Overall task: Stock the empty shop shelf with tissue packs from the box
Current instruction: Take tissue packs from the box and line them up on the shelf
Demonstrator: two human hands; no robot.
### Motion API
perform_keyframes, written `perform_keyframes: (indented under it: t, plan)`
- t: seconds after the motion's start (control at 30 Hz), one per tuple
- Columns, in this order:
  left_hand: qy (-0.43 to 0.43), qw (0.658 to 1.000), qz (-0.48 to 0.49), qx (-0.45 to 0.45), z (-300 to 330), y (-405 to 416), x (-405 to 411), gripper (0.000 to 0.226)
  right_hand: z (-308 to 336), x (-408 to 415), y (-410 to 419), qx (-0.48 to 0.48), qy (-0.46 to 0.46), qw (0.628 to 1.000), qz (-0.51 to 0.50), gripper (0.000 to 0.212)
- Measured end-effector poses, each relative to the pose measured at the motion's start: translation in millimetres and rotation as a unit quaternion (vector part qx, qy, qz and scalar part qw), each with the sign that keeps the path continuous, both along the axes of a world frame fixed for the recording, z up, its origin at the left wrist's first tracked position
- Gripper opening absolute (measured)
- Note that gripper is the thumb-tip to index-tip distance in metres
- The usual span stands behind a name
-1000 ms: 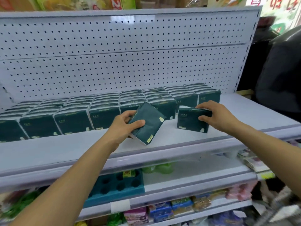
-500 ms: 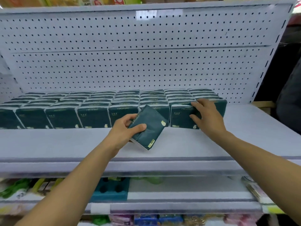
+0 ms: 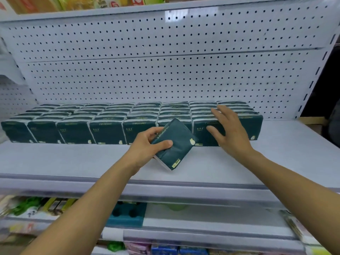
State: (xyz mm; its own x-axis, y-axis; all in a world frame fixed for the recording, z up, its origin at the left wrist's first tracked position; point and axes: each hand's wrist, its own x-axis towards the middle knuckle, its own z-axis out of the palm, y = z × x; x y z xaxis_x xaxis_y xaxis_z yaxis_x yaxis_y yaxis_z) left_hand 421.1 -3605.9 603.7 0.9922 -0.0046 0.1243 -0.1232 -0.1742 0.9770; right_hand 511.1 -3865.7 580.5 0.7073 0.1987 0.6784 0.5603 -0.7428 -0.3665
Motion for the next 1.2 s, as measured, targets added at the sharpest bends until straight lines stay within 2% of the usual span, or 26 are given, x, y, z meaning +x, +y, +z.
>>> perform_keyframes:
  t: [0.07,0.13,0.2,0.3,0.33,0.4,0.5,0.63,0.73,0.93,1.2]
  plan:
    - [-0.019,0.999,-0.037,0.027,3.4,-13.0,1.7,0.041,14.4,-24.0,4.9,0.117,0.124,0.978,0.119,0.064]
    - [-0.042,0.994,-0.078,0.061,7.0,-28.3,3.6,0.041,23.2,-44.1,8.2,0.153,0.247,0.933,0.212,0.08]
    - [-0.058,0.986,-0.11,0.107,9.0,-48.7,6.6,0.041,18.7,-53.0,-2.0,0.137,0.268,0.925,0.233,0.084]
    - [-0.11,0.964,-0.101,0.221,2.0,-77.9,16.6,0.041,10.8,-55.6,-35.0,0.16,0.25,0.937,0.183,0.066]
    - [-0.15,0.948,-0.069,0.271,-2.8,-85.2,21.6,0.043,7.5,-53.4,-49.6,0.173,0.256,0.937,0.164,0.063]
    - [-0.253,0.895,0.018,0.366,-11.9,-96.6,32.3,0.049,1.3,-47.5,-79.9,0.198,0.265,0.936,0.124,0.06]
    - [-0.353,0.815,0.091,0.451,-21.0,-106.5,52.4,0.057,-4.5,-37.8,-115.0,0.247,0.255,0.932,0.075,0.059]
    - [-0.337,0.719,0.084,0.602,-27.6,-114.0,81.0,0.089,-10.6,-18.4,-135.8,0.288,0.224,0.93,0.031,0.059]
    - [-0.298,0.676,0.072,0.67,-30.5,-116.4,92.3,0.098,-15.3,-2.8,-136.4,0.275,0.208,0.938,0.023,0.061]
    - [-0.262,0.655,0.097,0.702,-29.5,-119.6,96.9,0.097,-21.2,14.5,-123.1,0.205,0.164,0.965,-0.018,0.071]
    - [-0.253,0.675,0.089,0.687,-29.7,-120.5,97.1,0.093,-21.6,19.1,-108.5,0.157,0.166,0.973,-0.041,0.071]
